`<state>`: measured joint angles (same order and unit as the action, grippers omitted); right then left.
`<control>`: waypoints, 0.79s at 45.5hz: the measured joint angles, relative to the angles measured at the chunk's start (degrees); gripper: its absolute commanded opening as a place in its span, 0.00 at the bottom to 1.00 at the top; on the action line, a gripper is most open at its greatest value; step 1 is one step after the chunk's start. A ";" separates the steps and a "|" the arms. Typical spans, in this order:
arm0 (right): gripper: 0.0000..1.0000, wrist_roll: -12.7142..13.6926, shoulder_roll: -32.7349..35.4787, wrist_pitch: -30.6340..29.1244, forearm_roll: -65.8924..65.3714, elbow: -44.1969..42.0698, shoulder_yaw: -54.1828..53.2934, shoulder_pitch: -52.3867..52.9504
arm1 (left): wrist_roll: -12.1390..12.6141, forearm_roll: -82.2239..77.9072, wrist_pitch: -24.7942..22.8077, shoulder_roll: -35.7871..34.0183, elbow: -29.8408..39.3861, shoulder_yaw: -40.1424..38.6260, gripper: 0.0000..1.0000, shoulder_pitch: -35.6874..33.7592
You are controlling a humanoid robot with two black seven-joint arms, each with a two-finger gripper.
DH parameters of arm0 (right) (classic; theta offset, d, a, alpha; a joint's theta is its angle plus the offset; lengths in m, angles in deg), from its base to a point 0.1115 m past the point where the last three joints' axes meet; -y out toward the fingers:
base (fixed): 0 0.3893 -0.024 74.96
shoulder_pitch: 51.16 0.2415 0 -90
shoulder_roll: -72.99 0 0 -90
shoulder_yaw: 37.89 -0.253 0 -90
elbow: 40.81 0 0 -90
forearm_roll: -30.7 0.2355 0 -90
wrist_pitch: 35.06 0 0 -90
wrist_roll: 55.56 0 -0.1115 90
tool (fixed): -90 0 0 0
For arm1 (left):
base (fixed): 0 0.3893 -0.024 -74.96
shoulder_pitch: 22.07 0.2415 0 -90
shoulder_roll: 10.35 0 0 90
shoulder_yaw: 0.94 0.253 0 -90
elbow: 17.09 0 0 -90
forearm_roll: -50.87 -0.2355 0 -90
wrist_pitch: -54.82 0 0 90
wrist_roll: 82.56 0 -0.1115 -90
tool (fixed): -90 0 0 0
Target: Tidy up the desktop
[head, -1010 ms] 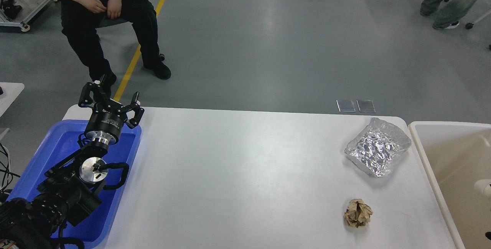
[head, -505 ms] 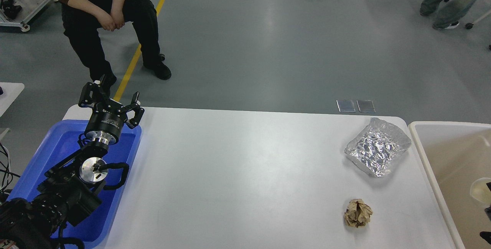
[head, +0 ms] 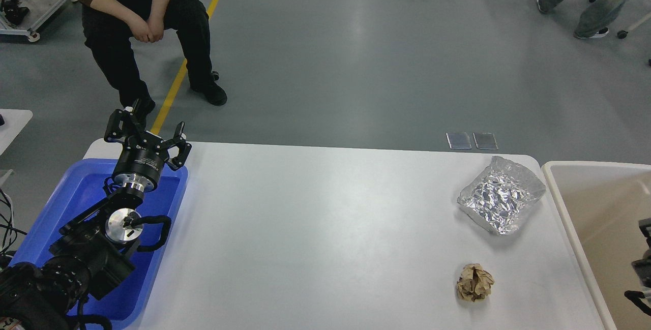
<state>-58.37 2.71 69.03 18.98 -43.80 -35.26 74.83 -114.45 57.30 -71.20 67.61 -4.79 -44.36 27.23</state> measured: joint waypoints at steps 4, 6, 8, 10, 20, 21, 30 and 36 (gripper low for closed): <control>1.00 -0.14 -0.14 -1.47 1.55 0.11 -1.29 1.74 | 0.00 0.00 0.00 0.00 0.00 0.00 1.00 0.00; 1.00 -0.18 -0.23 -3.06 2.90 0.14 -2.54 2.91 | 0.00 0.00 0.00 0.00 0.00 0.00 1.00 0.00; 1.00 -0.22 -0.29 -5.15 4.52 0.14 -4.13 4.34 | 0.00 0.00 0.00 0.00 0.00 0.00 1.00 0.00; 1.00 -0.24 -0.30 -6.91 5.85 0.14 -5.56 5.57 | 0.00 -0.01 0.00 0.00 0.00 0.00 1.00 0.00; 1.00 -0.34 0.57 -14.31 10.55 -0.04 -12.00 13.60 | 0.00 -0.01 0.00 0.00 0.00 0.00 1.00 0.00; 1.00 -0.34 0.65 -14.60 10.72 -0.04 -12.33 14.28 | 0.00 -0.02 0.00 0.00 0.00 0.00 1.00 0.00; 1.00 -0.41 1.06 -17.10 12.16 0.04 -14.98 22.63 | 0.00 -0.01 0.00 0.00 0.00 0.00 1.00 0.00; 1.00 -0.38 1.81 -18.20 12.56 1.83 -15.72 26.60 | 0.00 -0.01 0.00 0.00 0.00 0.00 1.00 0.00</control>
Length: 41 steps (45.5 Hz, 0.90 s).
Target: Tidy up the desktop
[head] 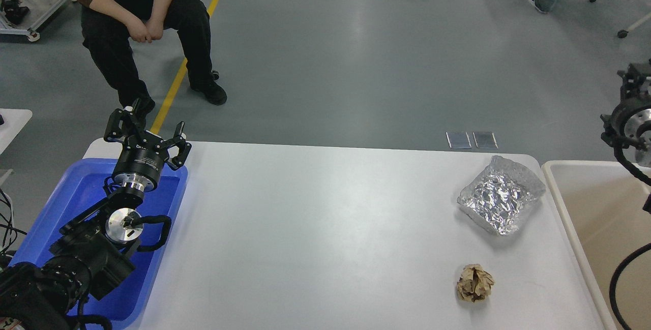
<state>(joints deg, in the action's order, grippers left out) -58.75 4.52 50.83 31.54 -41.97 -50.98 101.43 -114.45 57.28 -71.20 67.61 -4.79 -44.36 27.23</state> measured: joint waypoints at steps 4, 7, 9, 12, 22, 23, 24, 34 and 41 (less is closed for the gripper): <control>1.00 0.01 2.16 -0.69 0.13 4.05 -1.19 1.67 | 0.00 0.00 0.00 0.00 0.00 0.00 1.00 0.00; 1.00 0.01 4.20 -0.96 0.26 7.64 -3.02 2.45 | 0.00 0.01 0.00 0.00 0.00 0.00 1.00 0.00; 1.00 0.00 5.70 -1.03 0.25 10.86 -5.16 2.78 | 0.00 0.00 0.00 0.00 0.00 0.00 1.00 0.00; 1.00 -0.13 7.44 -1.04 0.10 14.99 -8.01 2.84 | 0.00 0.00 0.00 0.00 0.00 0.00 1.00 0.00; 1.00 -8.10 11.89 -1.47 -0.53 28.68 -17.86 -1.90 | 0.00 0.01 0.00 0.00 0.00 0.00 1.00 0.00; 1.00 -9.32 12.09 -1.52 -0.54 29.48 -18.39 -2.51 | 0.00 0.02 0.00 -0.01 0.00 0.00 1.00 0.00; 1.00 -11.11 12.36 -1.60 -0.62 30.60 -19.11 -3.44 | 0.00 0.01 0.00 0.00 0.00 0.00 1.00 0.00; 1.00 -20.58 11.73 -1.96 -0.87 36.51 -22.42 -12.34 | 0.00 0.01 0.00 0.00 0.00 0.00 1.00 0.00; 1.00 -24.90 9.22 -2.05 -0.95 38.20 -24.05 -18.24 | 0.00 0.01 0.00 0.00 0.00 0.00 1.00 0.00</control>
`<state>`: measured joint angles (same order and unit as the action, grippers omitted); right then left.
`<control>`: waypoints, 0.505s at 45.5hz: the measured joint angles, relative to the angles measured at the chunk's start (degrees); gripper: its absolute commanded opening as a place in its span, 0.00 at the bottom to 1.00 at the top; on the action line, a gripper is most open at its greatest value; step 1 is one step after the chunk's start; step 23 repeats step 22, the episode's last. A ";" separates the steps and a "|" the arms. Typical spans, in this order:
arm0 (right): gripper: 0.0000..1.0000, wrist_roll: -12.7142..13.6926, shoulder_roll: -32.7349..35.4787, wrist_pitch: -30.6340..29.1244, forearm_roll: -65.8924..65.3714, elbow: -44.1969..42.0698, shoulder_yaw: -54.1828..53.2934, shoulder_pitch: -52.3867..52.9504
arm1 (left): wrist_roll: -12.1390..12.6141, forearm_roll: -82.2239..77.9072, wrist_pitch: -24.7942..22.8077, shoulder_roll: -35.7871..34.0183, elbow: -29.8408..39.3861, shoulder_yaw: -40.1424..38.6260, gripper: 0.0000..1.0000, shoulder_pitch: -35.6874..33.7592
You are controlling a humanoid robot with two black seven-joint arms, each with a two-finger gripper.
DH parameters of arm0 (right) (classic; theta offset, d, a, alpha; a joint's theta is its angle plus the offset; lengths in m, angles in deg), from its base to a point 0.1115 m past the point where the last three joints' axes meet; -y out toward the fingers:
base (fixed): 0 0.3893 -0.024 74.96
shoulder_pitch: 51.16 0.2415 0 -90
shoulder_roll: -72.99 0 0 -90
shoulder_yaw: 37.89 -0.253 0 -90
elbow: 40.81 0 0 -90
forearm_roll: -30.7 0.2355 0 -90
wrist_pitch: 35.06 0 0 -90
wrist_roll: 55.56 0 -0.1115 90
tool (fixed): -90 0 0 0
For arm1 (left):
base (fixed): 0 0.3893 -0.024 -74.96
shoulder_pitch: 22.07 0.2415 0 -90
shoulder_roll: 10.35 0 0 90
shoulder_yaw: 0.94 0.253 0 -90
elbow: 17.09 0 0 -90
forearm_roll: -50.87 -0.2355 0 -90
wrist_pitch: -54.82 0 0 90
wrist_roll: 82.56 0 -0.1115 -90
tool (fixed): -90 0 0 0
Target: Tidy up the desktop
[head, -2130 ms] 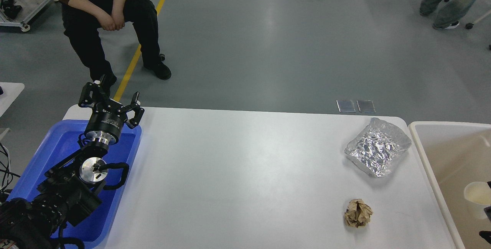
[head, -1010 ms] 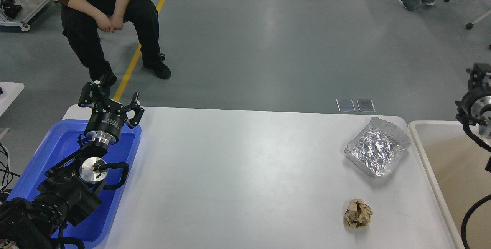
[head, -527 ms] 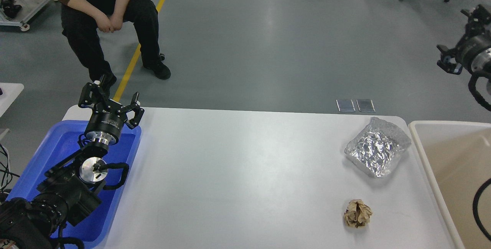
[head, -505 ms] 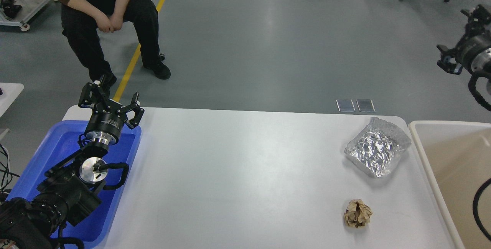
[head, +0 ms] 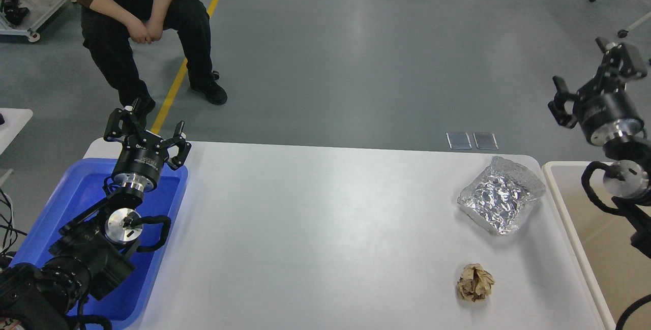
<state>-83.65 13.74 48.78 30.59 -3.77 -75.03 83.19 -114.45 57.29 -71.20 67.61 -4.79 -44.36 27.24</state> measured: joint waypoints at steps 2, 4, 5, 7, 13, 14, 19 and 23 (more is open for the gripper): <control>1.00 -1.02 -0.74 -0.01 0.01 0.24 -0.32 -1.33 | 0.00 0.01 0.00 0.00 0.00 0.00 1.00 -0.01; 1.00 -2.16 -1.69 -0.04 -0.01 0.53 -0.66 -2.90 | 0.00 0.00 0.00 0.00 0.00 0.00 1.00 0.00; 1.00 -2.53 -2.07 -0.05 -0.03 0.61 -0.74 -3.52 | 0.00 0.01 0.00 0.00 0.00 0.00 1.00 -0.01; 1.00 -3.38 -2.98 -0.06 -0.03 0.75 -1.04 -4.97 | 0.00 0.00 0.00 0.00 0.00 0.00 1.00 0.00; 1.00 -4.97 -5.32 -0.08 -0.04 1.09 -1.49 -8.42 | 0.00 0.00 0.01 0.00 0.00 0.00 1.00 0.00; 1.00 -5.09 -5.61 -0.08 -0.04 1.14 -1.50 -8.82 | 0.00 0.00 0.02 0.00 0.00 0.00 1.00 0.00; 1.00 -5.78 -6.76 -0.10 -0.05 1.28 -1.70 -10.51 | 0.00 0.00 0.03 0.00 0.00 0.00 1.00 0.00; 1.00 -6.01 -7.16 -0.12 -0.06 1.36 -1.77 -11.13 | 0.00 0.00 0.04 0.00 0.00 0.00 1.00 0.00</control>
